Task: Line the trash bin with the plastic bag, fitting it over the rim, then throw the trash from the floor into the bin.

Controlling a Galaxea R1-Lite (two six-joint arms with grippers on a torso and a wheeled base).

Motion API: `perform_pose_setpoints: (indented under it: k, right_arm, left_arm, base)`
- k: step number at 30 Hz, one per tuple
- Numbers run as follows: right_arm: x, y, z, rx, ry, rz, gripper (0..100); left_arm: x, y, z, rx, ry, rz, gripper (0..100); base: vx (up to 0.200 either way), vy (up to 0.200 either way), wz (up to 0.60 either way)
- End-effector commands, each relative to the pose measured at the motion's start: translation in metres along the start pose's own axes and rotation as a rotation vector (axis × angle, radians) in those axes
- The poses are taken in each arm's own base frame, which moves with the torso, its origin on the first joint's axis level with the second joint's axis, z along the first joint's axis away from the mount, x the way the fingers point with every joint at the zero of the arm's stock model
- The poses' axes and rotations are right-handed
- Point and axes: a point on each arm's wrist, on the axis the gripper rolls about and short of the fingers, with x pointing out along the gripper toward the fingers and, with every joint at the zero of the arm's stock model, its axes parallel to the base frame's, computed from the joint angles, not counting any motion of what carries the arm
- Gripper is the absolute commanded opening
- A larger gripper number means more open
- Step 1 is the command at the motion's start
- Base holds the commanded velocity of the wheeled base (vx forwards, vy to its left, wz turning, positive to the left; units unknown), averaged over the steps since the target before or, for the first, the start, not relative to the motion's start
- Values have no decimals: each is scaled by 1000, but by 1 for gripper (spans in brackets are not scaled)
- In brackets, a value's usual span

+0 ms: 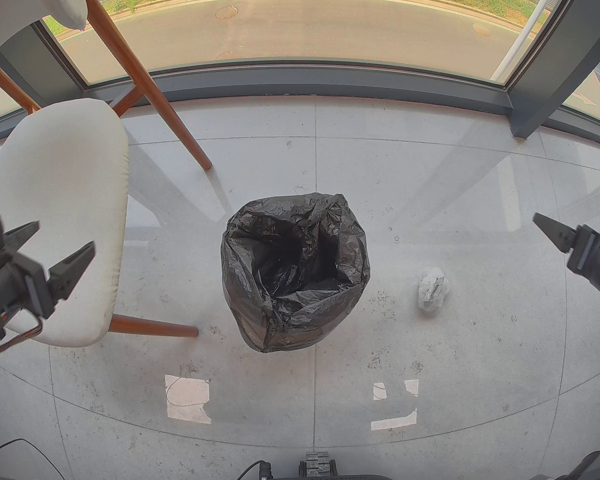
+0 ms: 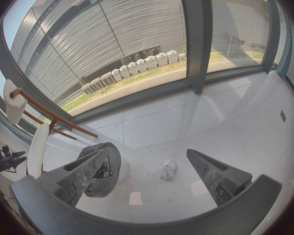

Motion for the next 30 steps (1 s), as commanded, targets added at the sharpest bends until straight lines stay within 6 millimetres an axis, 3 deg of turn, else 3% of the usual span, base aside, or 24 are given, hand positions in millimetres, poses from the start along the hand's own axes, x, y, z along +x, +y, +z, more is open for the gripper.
perform_pose_setpoints:
  k: [1,2,8,11,15,19,24,27,30]
  right_arm:
    - [-77,-21,-22,-21,-170,-57,100]
    - [-91,-25,-35,-36,-185,-59,100]
    - [-128,-34,-70,-182,-239,-58,100]
    - [-140,-35,-79,-187,-223,-59,100]
    - [-145,-33,-71,-169,-135,-61,100]
    - [-128,-31,-67,-168,19,-47,100]
    - [-88,-25,-46,-161,168,-60,100]
    - [-51,-22,-33,-154,208,-44,100]
    - [-13,-20,-28,-137,226,-4,100]
  left_arm:
    - [-73,6,-43,-98,-128,147,100]
    - [-86,4,-56,-102,-155,165,100]
    - [-116,-2,-94,-109,-214,186,100]
    - [-129,-4,-101,-106,-225,179,100]
    - [-136,-6,-112,-106,-184,140,100]
    - [-143,-8,-124,-107,-209,114,100]
    - [-137,-10,-135,-109,-162,108,100]
    - [-128,-13,-156,-103,-101,106,100]
    - [-128,-13,-158,-134,-81,90,100]
  base:
    - [0,0,0]
    - [0,0,0]
    - [0,0,0]
    - [0,0,0]
    - [0,0,0]
    - [0,0,0]
    - [0,0,0]
    - [0,0,0]
    - [0,0,0]
